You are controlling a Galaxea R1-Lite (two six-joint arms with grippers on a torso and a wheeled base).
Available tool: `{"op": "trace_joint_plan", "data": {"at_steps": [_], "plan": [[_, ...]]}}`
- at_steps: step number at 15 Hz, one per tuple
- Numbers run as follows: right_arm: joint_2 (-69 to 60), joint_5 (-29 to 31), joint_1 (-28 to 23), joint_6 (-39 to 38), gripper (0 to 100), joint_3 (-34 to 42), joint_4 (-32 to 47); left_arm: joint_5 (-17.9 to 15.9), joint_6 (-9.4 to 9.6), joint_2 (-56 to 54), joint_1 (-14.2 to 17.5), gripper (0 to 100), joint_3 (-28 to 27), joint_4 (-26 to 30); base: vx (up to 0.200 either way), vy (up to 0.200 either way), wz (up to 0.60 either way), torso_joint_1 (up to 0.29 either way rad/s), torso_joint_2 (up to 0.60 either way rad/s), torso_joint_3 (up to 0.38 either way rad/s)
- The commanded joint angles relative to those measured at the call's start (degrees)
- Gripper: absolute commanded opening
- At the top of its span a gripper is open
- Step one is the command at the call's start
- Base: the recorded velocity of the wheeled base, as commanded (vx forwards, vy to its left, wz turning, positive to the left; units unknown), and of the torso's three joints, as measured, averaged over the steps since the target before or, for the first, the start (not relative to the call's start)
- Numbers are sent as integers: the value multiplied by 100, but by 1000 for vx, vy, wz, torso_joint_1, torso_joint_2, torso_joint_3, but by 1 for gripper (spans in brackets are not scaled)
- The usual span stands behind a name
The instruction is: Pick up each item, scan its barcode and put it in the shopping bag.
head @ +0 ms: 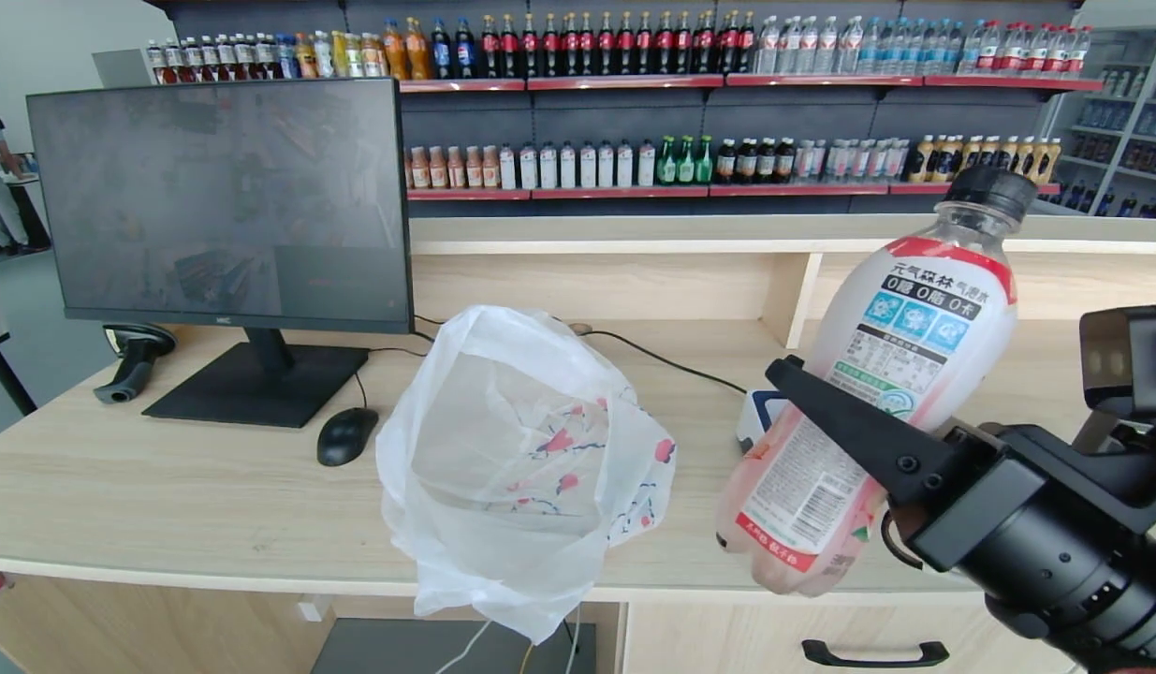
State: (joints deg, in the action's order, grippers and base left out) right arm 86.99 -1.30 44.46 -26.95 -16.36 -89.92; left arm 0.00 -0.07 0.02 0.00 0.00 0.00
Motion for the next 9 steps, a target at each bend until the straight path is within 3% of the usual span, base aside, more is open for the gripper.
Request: {"op": "trace_joint_plan", "data": {"at_steps": [1,4,7,9], "plan": [[125,-10,-69,147,0,54,-8,0,-1,-2,0,100,0,0,0,0,0,0,0,0],[28,-133,-306,217,0,186,-8,0,-1,-2,0,100,0,0,0,0,0,0,0,0],[213,-1223,-535,524,0,-43,-8,0,-1,-2,0,100,0,0,0,0,0,0,0,0],[274,-1399,-781,779,0,54,-8,0,-1,-2,0,100,0,0,0,0,0,0,0,0]]}}
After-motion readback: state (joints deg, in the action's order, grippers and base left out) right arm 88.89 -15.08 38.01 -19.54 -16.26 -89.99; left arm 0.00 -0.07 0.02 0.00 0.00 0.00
